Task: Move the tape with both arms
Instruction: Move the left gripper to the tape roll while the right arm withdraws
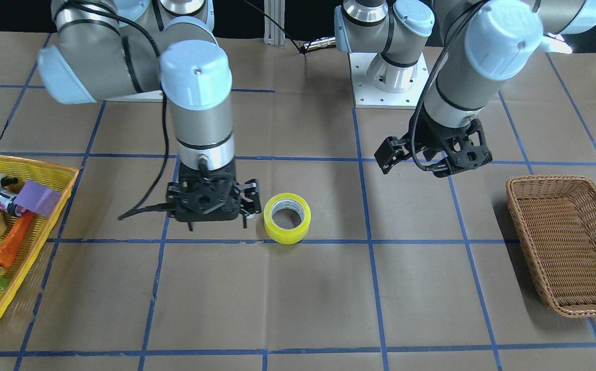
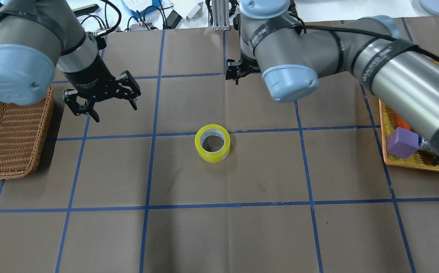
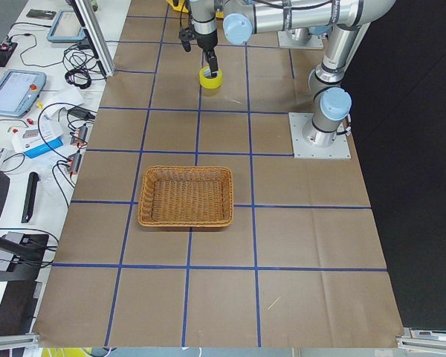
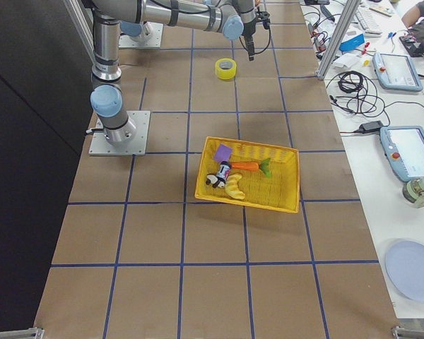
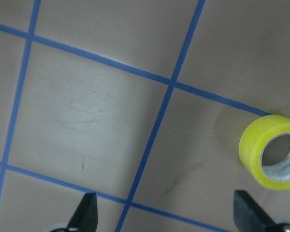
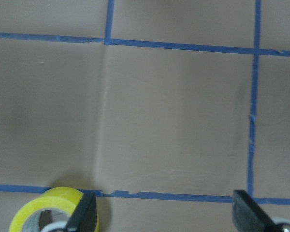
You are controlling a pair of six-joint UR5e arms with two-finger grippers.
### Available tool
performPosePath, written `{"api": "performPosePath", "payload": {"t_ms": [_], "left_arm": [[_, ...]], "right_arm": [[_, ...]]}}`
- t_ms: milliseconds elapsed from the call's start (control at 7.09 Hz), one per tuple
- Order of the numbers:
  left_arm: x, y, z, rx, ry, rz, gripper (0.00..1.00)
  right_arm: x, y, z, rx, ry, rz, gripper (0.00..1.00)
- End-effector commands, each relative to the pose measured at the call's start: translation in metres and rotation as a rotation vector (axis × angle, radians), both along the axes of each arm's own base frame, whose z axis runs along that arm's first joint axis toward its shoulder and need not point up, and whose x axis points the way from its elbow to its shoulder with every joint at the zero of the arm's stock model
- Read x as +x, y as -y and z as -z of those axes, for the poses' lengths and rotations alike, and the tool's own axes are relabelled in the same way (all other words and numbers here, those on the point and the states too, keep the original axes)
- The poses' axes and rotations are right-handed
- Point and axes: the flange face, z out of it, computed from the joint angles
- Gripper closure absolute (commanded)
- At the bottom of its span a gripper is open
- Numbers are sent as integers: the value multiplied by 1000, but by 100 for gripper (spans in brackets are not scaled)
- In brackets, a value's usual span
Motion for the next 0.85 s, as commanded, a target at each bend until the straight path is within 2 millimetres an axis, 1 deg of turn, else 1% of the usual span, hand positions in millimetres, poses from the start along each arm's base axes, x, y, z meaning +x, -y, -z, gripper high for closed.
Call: {"api": "performPosePath", "payload": {"t_ms": [0, 141, 282, 423, 564, 705], "left_arm": [[-97, 7, 80, -36, -6, -102, 0], [-143, 10, 145, -46, -5, -49, 0], [-173, 8, 192, -75, -10, -8, 0], [-183, 9, 213, -94, -19, 33, 2], [-183, 8, 211, -97, -23, 118, 2], [-183, 7, 209, -97, -21, 146, 2]], "right_arm": [[-105, -7, -52, 63, 25, 46, 0], [-134, -25, -57, 146, 15, 51, 0], [-133, -30, -58, 165, 17, 44, 0], [-131, -32, -57, 168, 18, 36, 0], [-131, -33, -57, 170, 15, 4, 0], [-131, -33, -61, 162, 12, -5, 0]]}}
